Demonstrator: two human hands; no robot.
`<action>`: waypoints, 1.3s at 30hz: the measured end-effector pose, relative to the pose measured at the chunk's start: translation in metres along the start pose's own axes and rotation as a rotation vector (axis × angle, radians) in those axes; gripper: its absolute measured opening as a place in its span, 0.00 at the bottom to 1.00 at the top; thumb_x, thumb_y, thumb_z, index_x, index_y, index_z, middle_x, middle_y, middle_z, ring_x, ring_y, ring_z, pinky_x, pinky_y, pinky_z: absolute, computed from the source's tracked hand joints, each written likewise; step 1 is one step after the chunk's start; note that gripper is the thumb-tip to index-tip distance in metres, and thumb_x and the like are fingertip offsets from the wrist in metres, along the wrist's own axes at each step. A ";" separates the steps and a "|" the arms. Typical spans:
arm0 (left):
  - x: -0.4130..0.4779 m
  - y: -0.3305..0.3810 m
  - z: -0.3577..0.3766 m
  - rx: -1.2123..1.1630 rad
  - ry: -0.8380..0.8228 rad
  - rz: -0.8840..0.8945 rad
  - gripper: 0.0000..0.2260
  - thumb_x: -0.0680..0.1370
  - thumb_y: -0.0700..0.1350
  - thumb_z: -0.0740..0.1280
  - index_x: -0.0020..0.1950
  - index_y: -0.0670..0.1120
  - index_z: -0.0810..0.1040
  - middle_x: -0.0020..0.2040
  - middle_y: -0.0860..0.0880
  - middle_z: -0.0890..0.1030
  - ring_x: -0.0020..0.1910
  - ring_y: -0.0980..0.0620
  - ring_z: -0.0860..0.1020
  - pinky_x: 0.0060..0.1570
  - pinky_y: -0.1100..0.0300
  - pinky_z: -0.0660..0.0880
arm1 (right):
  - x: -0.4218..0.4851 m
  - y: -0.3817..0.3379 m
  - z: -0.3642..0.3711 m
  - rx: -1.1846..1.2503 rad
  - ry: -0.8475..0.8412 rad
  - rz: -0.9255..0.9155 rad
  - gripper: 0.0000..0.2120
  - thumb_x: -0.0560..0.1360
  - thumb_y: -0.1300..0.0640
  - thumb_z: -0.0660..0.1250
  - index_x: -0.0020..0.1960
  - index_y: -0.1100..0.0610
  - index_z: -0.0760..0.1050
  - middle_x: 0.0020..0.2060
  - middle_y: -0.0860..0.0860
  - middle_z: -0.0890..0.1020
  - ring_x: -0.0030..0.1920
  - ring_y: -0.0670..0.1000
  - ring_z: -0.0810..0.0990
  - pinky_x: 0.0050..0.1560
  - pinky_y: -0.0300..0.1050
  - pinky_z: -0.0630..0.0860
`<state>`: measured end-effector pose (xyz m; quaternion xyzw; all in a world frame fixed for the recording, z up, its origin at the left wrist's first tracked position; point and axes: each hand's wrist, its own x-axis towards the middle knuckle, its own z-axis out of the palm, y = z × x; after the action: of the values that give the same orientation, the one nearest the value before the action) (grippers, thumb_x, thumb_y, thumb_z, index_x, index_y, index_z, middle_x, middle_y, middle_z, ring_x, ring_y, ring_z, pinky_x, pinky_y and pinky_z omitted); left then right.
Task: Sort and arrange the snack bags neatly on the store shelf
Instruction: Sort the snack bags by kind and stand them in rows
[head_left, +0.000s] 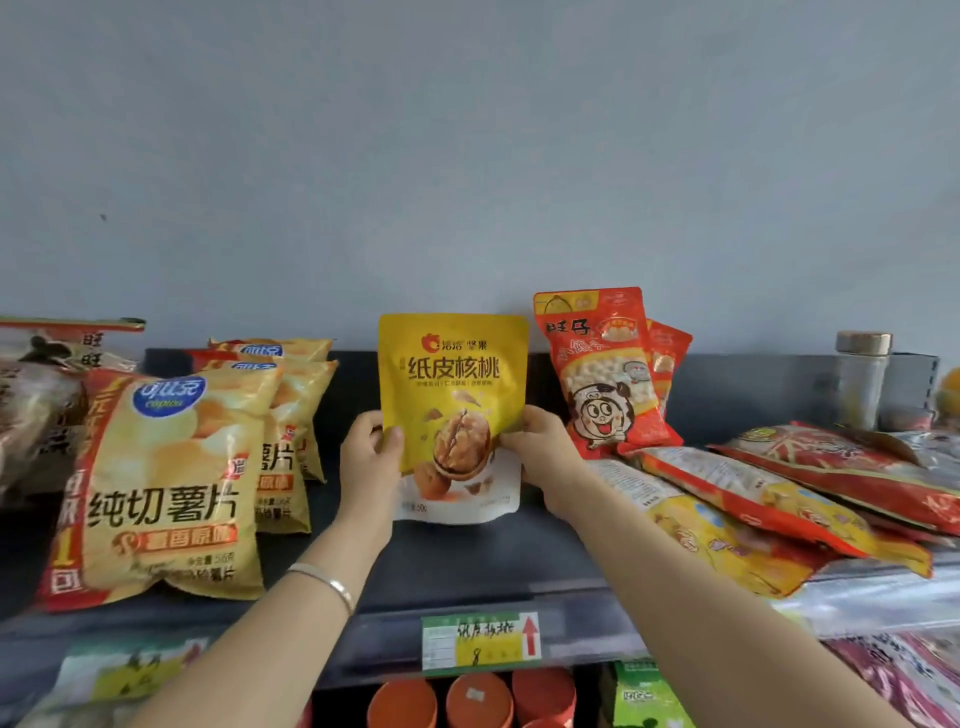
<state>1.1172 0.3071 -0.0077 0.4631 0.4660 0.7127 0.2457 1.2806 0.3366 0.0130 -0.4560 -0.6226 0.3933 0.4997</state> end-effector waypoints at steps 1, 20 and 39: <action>0.000 -0.004 -0.002 -0.008 -0.011 -0.020 0.05 0.81 0.40 0.60 0.55 0.46 0.72 0.50 0.47 0.79 0.48 0.51 0.78 0.42 0.62 0.73 | 0.000 0.006 0.006 -0.011 0.027 0.011 0.09 0.69 0.65 0.63 0.45 0.54 0.77 0.45 0.58 0.83 0.51 0.62 0.81 0.54 0.63 0.78; -0.029 0.011 0.024 0.433 -0.035 0.631 0.10 0.76 0.38 0.67 0.57 0.43 0.76 0.54 0.47 0.77 0.54 0.48 0.74 0.52 0.59 0.69 | -0.031 0.006 -0.023 -0.296 0.261 -0.151 0.21 0.77 0.65 0.60 0.69 0.55 0.66 0.57 0.55 0.76 0.48 0.51 0.78 0.49 0.50 0.81; -0.133 0.053 0.256 0.622 -0.819 0.637 0.16 0.78 0.46 0.64 0.66 0.51 0.72 0.65 0.53 0.73 0.64 0.53 0.71 0.61 0.56 0.68 | -0.086 0.023 -0.304 -0.768 0.532 -0.212 0.13 0.77 0.61 0.61 0.61 0.54 0.74 0.56 0.51 0.79 0.53 0.51 0.78 0.53 0.48 0.76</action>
<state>1.4088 0.2909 0.0173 0.8668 0.3583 0.3453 0.0328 1.5907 0.2713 0.0265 -0.6266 -0.6164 -0.0486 0.4744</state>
